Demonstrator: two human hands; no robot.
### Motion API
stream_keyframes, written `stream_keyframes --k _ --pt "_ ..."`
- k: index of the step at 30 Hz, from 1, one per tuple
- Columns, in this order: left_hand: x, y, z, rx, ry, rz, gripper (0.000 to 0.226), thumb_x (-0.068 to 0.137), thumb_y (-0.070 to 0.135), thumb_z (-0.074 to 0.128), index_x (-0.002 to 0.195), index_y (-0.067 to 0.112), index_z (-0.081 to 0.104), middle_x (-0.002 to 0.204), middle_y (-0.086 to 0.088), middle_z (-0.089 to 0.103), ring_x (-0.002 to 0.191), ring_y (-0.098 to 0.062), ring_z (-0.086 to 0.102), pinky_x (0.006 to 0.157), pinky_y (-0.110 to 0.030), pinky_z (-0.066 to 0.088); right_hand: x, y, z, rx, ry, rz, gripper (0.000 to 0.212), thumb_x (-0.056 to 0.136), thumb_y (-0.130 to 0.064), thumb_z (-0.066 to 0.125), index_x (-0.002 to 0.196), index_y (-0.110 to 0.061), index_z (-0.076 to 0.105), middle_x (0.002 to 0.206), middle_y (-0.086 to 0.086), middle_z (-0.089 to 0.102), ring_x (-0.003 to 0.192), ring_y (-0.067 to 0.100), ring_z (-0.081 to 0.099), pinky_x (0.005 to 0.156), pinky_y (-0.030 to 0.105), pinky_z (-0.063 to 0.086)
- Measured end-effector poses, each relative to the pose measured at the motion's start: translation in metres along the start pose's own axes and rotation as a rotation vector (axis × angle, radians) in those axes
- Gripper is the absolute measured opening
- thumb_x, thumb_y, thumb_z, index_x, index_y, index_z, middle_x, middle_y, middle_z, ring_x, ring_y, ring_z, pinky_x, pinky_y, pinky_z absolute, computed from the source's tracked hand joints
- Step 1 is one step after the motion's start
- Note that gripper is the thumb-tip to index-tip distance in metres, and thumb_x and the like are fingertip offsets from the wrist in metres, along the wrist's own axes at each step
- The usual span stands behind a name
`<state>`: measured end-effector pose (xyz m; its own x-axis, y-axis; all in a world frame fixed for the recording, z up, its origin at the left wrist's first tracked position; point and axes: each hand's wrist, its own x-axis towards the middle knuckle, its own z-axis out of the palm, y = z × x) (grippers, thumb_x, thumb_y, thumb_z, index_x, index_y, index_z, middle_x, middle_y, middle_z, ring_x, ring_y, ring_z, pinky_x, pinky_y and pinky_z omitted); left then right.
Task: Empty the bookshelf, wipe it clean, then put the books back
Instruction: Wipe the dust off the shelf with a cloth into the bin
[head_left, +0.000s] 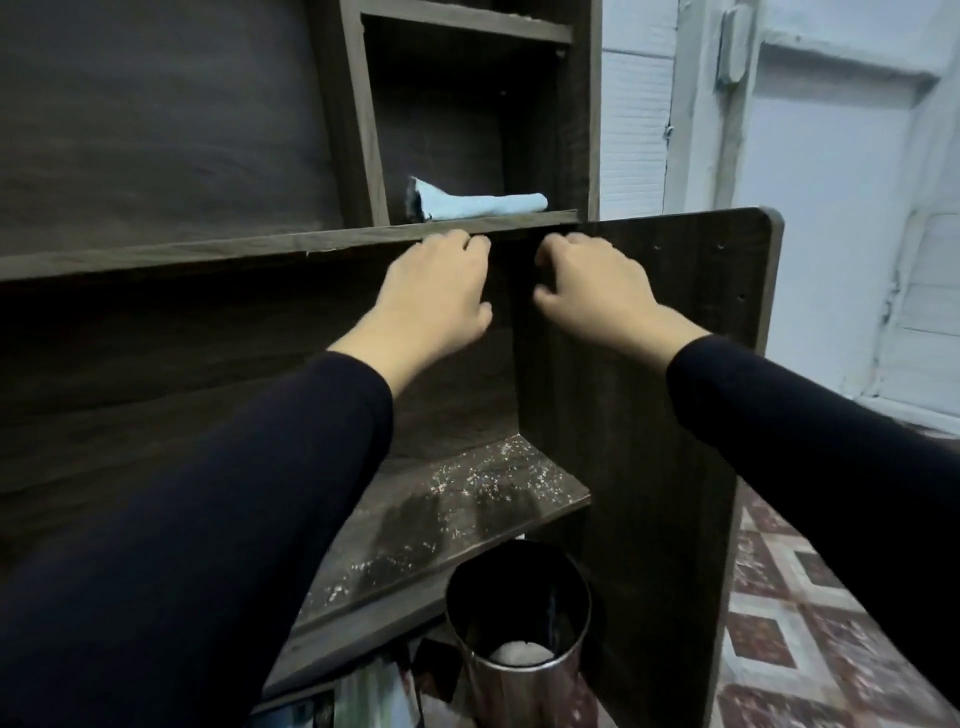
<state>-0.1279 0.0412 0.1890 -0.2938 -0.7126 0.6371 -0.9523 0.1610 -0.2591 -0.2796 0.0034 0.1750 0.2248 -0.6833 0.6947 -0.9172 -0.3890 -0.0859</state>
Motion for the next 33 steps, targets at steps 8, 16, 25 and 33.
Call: stream_keyframes --k 8,16,25,33 --pt "0.068 -0.027 0.015 -0.136 -0.076 -0.075 0.083 0.084 0.029 0.068 0.148 0.007 0.02 0.149 -0.012 0.031 0.135 -0.029 0.033 0.107 -0.039 0.032 0.076 0.009 0.025 0.036 0.01 -0.102 0.061 0.086 -0.02 0.061 0.14 -0.01 0.033 0.142 0.009 0.04 0.13 0.029 0.038 0.099 0.042 0.038" --pt "0.097 -0.043 0.046 -0.01 -0.127 -0.154 0.083 0.086 0.042 0.062 0.148 0.006 0.02 0.144 -0.016 0.04 0.132 -0.033 0.037 0.112 -0.046 0.021 0.118 0.02 0.046 0.156 -0.136 -0.111 0.086 0.081 -0.017 0.068 0.15 -0.014 0.016 0.153 0.009 0.028 0.144 0.026 0.02 0.117 0.043 0.018" --pt "0.091 -0.041 0.06 0.031 0.161 -0.134 0.065 0.085 0.037 0.063 0.14 0.012 0.038 0.132 -0.014 0.04 0.121 -0.03 0.041 0.098 -0.039 0.036 0.112 0.021 0.056 -0.113 0.158 -0.161 0.069 0.086 -0.022 0.06 0.146 -0.016 0.028 0.141 0.009 0.038 0.13 0.03 0.033 0.104 0.046 0.027" --pt "0.07 -0.036 0.044 -0.049 0.423 0.064 0.029 0.085 0.008 0.057 0.114 0.007 0.062 0.117 -0.01 0.053 0.108 -0.028 0.049 0.073 -0.033 0.039 0.087 0.024 0.04 -0.183 0.323 -0.281 0.036 0.082 -0.019 0.059 0.112 -0.001 0.059 0.115 0.019 0.051 0.105 0.038 0.048 0.078 0.044 0.036"
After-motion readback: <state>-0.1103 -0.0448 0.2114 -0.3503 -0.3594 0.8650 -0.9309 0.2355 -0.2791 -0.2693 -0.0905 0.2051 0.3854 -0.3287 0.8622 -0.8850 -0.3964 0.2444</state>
